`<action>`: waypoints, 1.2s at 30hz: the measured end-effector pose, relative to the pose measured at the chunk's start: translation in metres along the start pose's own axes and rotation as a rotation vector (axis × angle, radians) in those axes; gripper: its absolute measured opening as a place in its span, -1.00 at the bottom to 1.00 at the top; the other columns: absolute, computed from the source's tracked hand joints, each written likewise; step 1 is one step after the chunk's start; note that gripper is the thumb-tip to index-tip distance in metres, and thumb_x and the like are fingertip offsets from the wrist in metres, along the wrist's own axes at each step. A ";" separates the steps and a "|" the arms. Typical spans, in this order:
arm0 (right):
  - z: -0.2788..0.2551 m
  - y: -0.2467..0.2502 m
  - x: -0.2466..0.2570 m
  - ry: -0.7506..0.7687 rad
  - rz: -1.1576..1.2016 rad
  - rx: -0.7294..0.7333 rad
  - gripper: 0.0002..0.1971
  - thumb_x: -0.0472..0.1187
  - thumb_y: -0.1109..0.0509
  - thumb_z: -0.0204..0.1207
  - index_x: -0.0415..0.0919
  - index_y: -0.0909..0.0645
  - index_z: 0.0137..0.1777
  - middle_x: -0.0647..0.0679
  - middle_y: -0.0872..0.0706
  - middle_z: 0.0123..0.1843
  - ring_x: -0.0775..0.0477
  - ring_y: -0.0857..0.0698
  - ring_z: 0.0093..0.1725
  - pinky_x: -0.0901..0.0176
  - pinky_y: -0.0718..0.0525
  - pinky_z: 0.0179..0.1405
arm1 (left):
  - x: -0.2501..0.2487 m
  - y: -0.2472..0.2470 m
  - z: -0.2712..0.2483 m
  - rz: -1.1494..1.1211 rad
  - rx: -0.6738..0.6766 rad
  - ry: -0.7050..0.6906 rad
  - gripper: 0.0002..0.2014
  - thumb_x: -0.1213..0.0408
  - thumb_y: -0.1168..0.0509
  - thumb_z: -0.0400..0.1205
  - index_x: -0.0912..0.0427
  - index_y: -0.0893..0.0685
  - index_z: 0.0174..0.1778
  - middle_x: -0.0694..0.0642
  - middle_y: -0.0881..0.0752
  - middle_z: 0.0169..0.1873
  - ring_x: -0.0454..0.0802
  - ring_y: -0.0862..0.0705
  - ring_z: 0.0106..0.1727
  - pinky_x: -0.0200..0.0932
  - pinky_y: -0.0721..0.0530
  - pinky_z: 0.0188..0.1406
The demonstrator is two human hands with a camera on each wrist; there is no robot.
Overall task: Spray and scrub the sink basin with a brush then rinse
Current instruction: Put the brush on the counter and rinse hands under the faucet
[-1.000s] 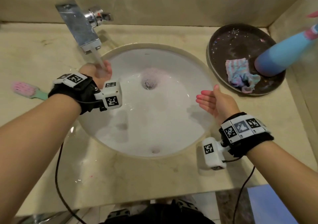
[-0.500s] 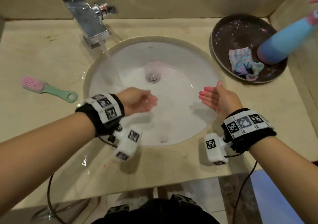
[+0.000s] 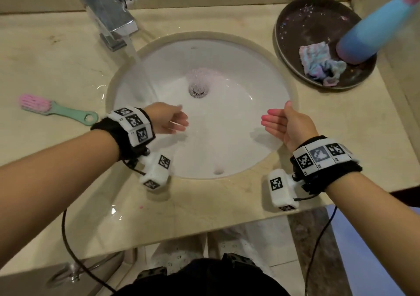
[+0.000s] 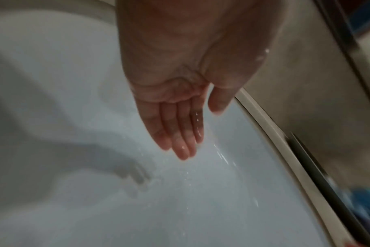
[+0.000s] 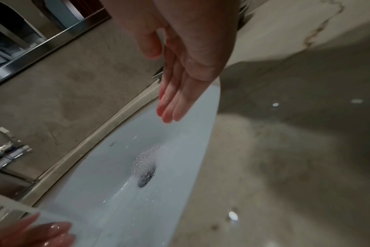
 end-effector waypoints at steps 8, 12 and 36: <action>-0.001 -0.006 0.003 0.006 0.023 0.006 -0.53 0.04 0.03 0.73 -0.25 -0.60 -0.10 -0.16 -0.74 -0.12 -0.03 -0.75 -0.12 0.20 -0.72 -0.05 | -0.026 0.082 0.015 -0.997 -0.182 -0.162 -0.59 0.16 0.00 0.78 0.27 -0.52 -0.33 0.12 -0.62 -0.53 -0.10 -0.54 -0.63 -0.30 -0.63 -0.28; -0.001 -0.003 0.002 -0.001 0.026 -0.005 -0.53 0.04 0.03 0.73 -0.24 -0.60 -0.11 -0.16 -0.74 -0.11 -0.03 -0.75 -0.12 0.20 -0.72 -0.03 | -0.042 0.082 0.019 -1.239 -0.131 -0.235 -0.72 0.36 -0.10 0.73 0.33 -0.57 -0.27 0.14 -0.61 -0.44 0.03 -0.65 -0.50 -0.25 -0.72 -0.37; -0.008 0.011 -0.007 -0.006 0.050 -0.049 -0.53 0.04 0.04 0.73 -0.25 -0.60 -0.10 -0.15 -0.74 -0.11 -0.03 -0.75 -0.12 0.23 -0.72 -0.06 | -0.007 -0.046 -0.004 0.269 0.256 -0.035 -0.74 0.15 -0.08 0.75 0.17 -0.60 -0.09 0.08 -0.73 -0.14 -0.08 -0.70 -0.22 -0.28 -0.61 -0.22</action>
Point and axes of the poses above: each hand's wrist, its own z-axis towards the middle knuckle, its own y-axis out of the back of the hand, x = y × z, the point moved 5 cm from there along z, towards the middle knuckle
